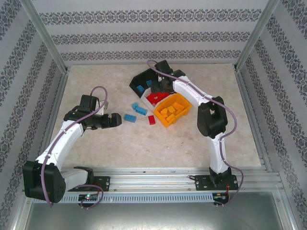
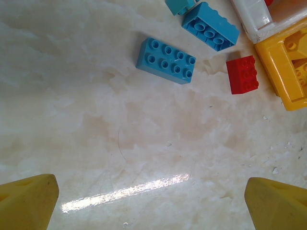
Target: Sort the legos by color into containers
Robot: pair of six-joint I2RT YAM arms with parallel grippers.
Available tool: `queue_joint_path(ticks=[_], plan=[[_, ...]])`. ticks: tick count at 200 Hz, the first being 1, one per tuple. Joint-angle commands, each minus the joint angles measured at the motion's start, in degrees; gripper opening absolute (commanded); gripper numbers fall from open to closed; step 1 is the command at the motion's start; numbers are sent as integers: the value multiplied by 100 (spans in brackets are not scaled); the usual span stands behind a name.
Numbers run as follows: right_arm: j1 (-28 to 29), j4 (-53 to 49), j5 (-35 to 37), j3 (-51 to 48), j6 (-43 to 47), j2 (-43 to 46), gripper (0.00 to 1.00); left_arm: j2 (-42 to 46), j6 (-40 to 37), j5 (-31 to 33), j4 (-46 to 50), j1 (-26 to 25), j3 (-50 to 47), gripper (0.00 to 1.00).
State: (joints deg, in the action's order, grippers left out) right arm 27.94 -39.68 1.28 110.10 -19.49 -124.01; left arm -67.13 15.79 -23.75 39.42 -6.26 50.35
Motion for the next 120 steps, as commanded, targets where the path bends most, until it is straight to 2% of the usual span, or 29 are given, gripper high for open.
queue_joint_path(ticks=[1,31,64,89,120], plan=[[138,6,205,-441,36,686,64,16,-86,-7,-40,66,18,100],[658,286,277,-1735,29,1549,64,31,-76,-16,-52,70,16,100],[1310,361,349,-2947,-203,2009,64,31,-59,-64,-66,66,5,100],[1662,391,397,-3304,-341,1997,64,29,-56,-86,-75,69,-3,100],[1714,463,388,-3346,-476,1796,65,60,-50,-70,-66,65,-16,100]])
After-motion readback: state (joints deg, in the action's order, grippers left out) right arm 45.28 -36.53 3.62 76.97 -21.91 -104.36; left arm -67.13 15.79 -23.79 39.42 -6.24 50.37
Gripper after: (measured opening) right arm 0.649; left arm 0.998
